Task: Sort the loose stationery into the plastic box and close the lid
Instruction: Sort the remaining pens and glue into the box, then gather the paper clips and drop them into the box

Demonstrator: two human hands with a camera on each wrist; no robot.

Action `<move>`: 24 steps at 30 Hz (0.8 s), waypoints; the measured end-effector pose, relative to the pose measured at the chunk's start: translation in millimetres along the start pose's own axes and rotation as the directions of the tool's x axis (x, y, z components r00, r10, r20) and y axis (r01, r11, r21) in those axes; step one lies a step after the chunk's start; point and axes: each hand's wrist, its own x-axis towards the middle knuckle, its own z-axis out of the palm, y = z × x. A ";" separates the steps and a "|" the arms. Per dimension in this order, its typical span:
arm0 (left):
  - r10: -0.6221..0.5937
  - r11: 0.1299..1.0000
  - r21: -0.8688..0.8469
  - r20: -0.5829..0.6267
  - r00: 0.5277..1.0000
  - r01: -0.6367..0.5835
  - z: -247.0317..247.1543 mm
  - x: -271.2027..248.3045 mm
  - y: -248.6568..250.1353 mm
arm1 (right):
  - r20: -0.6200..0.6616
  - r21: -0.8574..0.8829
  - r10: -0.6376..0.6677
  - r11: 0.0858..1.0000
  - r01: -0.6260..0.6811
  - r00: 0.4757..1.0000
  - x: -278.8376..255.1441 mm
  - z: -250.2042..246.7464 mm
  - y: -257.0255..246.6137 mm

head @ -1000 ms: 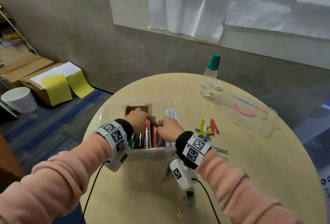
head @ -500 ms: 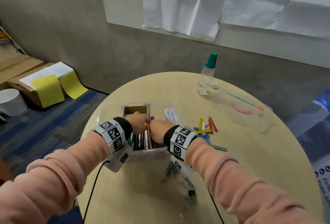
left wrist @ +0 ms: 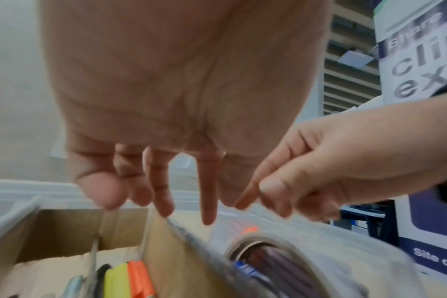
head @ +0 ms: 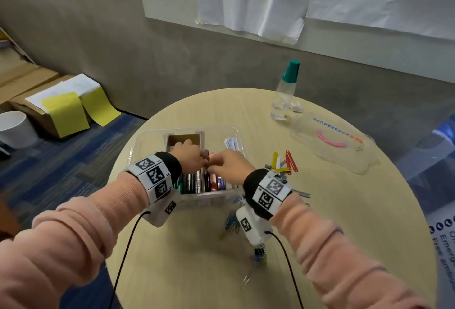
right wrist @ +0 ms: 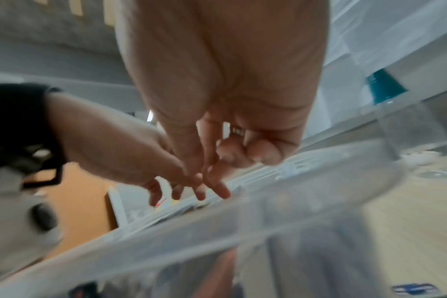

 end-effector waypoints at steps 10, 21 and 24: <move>0.235 0.823 -0.432 -0.333 0.913 -0.369 5.9 -20.0 81.2 | -0.404 0.473 0.423 0.855 -0.210 0.811 -52.1 -45.3 140.6; 0.112 0.934 -0.328 -0.107 0.988 -0.141 78.6 34.3 180.7 | -0.286 0.108 0.435 0.900 -0.422 0.854 -82.2 -42.7 241.8; -0.003 0.925 -0.379 -0.077 0.997 -0.026 91.4 56.2 189.7 | -0.209 -0.012 0.378 0.921 -0.389 0.902 -75.0 -45.7 248.0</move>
